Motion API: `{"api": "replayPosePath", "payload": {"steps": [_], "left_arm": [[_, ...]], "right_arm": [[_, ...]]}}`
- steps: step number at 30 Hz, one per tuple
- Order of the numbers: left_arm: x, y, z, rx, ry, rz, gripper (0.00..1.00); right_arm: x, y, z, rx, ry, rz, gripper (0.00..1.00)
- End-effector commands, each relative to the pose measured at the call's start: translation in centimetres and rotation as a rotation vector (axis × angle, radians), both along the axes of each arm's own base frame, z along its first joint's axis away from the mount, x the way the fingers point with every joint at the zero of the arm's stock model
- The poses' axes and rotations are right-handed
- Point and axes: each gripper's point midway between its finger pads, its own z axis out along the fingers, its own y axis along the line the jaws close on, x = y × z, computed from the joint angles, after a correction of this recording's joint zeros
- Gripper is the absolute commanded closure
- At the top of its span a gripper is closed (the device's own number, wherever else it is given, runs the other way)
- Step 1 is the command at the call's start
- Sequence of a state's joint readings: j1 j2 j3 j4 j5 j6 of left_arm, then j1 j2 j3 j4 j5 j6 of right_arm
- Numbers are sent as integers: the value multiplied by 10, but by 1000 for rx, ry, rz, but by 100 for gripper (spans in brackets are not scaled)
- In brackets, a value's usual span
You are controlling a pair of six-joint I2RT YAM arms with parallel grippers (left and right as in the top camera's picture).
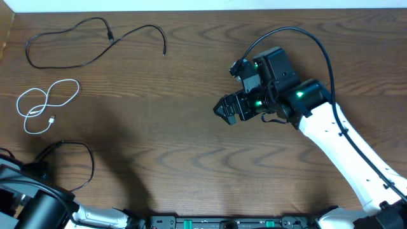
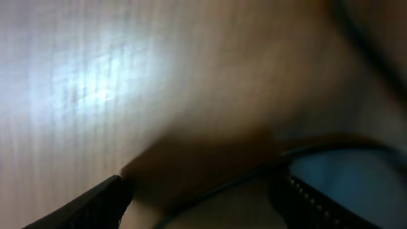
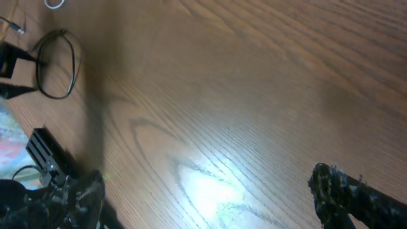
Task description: Untangle cables
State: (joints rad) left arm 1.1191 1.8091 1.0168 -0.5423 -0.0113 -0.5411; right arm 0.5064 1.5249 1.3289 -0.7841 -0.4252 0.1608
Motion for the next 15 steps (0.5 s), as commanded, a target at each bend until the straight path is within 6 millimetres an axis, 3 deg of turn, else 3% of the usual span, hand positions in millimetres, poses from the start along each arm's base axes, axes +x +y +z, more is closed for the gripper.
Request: {"api": "replayPosePath", "payload": {"steps": [1,3,6,12,15], "left_arm": [[10,-21,-16,-78,-69,-65,27],[9,-23,-18,-81,-68,-65,36],[7,-28,-22,-92,-64,-64,57],[8,-29,-23,-94,-73,-65,67],[21,-32,-22,-111,-140,-78,67]], "right_arm": [[-1,2,2,7,-6,0,1],[-1,2,3,8,-9,0,1],[1,3,4,11,-15,0,1],[1,3,4,12,-15,1,1],[1,3,4,12,-15,1,1]]}}
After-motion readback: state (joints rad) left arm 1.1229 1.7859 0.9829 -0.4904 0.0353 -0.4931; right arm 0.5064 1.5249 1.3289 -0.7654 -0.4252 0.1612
